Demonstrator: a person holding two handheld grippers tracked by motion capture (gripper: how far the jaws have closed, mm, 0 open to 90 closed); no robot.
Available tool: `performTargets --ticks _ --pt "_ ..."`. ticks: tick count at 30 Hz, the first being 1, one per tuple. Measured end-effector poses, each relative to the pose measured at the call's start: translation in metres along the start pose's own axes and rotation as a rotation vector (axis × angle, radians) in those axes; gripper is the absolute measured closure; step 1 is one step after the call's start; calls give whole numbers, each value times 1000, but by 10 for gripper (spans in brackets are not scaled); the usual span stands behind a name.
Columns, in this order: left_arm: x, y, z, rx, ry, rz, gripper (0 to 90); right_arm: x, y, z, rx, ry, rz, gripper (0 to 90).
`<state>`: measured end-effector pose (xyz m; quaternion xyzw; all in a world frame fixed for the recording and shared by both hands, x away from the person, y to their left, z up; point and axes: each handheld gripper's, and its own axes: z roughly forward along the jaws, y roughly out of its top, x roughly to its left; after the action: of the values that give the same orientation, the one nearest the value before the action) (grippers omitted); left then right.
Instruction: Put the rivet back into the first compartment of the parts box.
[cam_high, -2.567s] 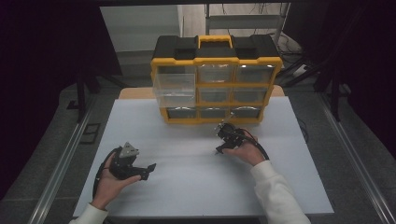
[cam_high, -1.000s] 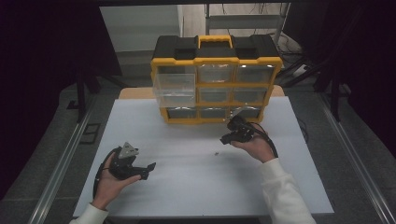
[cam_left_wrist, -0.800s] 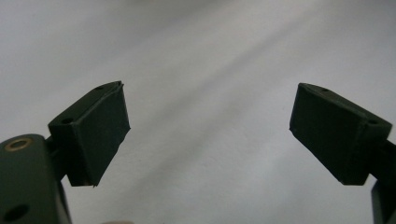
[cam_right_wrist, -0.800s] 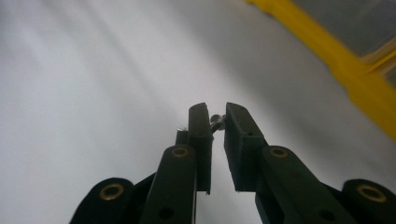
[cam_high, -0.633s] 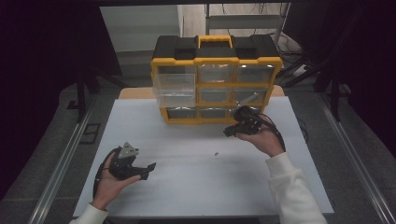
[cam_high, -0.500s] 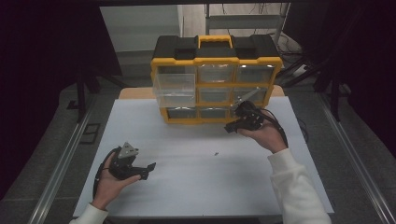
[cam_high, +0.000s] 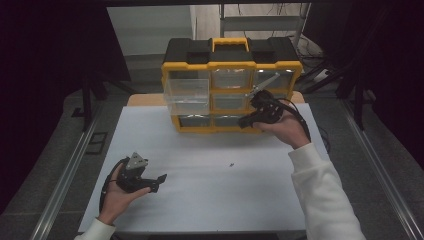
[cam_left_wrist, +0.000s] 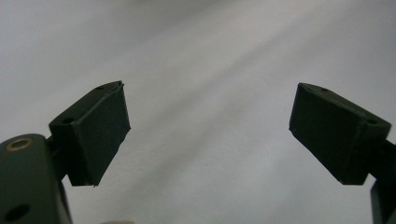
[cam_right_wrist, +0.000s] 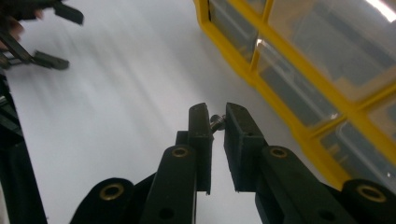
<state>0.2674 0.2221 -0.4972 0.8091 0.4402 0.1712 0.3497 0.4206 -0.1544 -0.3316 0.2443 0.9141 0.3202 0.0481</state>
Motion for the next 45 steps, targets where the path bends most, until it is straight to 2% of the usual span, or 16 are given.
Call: performTargets --ticks 7,28,45 --pt "0 0 0 1 -1 -2 123 2 33 -18 -25 13 -31 814" --pt "0 0 0 -2 -5 -6 124 19 102 -43 -55 9 -102 814" --pt "1 0 -1 2 -3 -3 123 30 133 -45 -70 20 -117 815"
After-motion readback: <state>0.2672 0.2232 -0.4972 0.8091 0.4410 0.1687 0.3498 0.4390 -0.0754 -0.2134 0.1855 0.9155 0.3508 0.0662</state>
